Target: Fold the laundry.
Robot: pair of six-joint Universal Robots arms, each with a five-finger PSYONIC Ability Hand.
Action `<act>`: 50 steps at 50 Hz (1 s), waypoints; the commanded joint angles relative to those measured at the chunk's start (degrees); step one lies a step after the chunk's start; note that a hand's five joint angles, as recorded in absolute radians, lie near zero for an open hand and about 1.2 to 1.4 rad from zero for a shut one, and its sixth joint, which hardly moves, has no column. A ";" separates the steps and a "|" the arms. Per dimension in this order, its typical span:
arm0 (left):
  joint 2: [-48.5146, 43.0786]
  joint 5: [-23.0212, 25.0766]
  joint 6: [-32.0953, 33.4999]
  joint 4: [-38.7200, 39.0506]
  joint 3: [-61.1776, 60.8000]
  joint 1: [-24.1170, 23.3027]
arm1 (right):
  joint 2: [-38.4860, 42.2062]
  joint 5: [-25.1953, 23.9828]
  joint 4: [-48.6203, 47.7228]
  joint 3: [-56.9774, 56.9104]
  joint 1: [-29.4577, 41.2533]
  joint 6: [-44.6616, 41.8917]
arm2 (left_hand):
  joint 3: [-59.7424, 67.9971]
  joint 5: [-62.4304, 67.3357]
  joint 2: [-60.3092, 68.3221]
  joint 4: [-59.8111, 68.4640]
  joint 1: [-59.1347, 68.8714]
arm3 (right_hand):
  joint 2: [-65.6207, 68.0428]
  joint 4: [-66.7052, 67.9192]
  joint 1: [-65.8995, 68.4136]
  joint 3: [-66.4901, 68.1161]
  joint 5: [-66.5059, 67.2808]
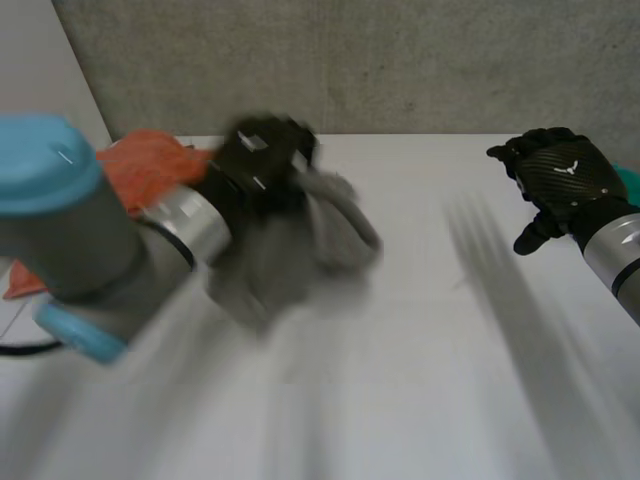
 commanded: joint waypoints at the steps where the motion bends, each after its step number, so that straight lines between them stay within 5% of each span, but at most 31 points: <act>1: -7.26 -0.10 4.84 -1.03 -2.03 -10.90 | 0.88 -0.28 0.47 -0.04 -0.37 -0.16 | -44.43 -41.91 -44.45 -44.66 -37.57 | -2.04 -2.06 -2.93 -2.27 -2.41; 2: -6.47 -1.24 6.59 -1.30 -2.03 -11.34 | 1.15 -0.45 0.47 -0.04 -0.37 -0.16 | -57.58 -55.06 -57.60 -57.81 -50.72 | -2.04 -2.06 -2.93 -2.27 -2.41; 11: 2.67 -17.40 9.07 -2.96 -2.99 -5.63 | 2.91 -1.33 3.01 -2.67 -0.02 -1.12 | -56.19 -53.67 -56.21 -56.42 -49.33 | -2.04 -2.06 -2.93 -2.27 -2.41; 20: 4.70 -27.17 6.18 -13.68 -12.12 -9.56 | 8.87 -10.02 23.56 -13.91 0.33 -12.17 | -55.18 -52.66 -55.20 -55.41 -48.32 | -2.04 -2.06 -2.93 -2.27 -2.41; 29: -0.22 -28.49 -5.69 -14.57 -15.21 -14.59 | 15.29 -15.22 28.43 -18.67 4.90 -31.00 | -53.83 -51.31 -53.86 -54.07 -46.97 | -2.04 -2.06 -2.93 -2.27 -2.41; 35: -1.37 -27.88 -12.37 -14.83 -14.86 -14.85 | 23.80 -15.92 26.14 -26.47 8.86 -31.71 | -52.15 -49.63 -52.18 -52.38 -45.29 | -2.04 -2.06 -2.93 -2.27 -2.41; 42: -3.82 -27.61 -12.47 -14.83 -14.68 -16.17 | 32.16 -16.10 25.70 -34.22 11.32 -31.89 | -50.47 -47.95 -50.50 -50.70 -43.61 | -2.04 -2.06 -2.93 -2.27 -2.41; 50: -9.97 -28.58 -12.12 -14.75 -9.94 -17.76 | 42.62 -15.75 25.70 -44.76 13.16 -31.45 | -23.78 -21.26 -23.81 -24.02 -16.93 | 0.38 0.36 -0.51 0.15 0.01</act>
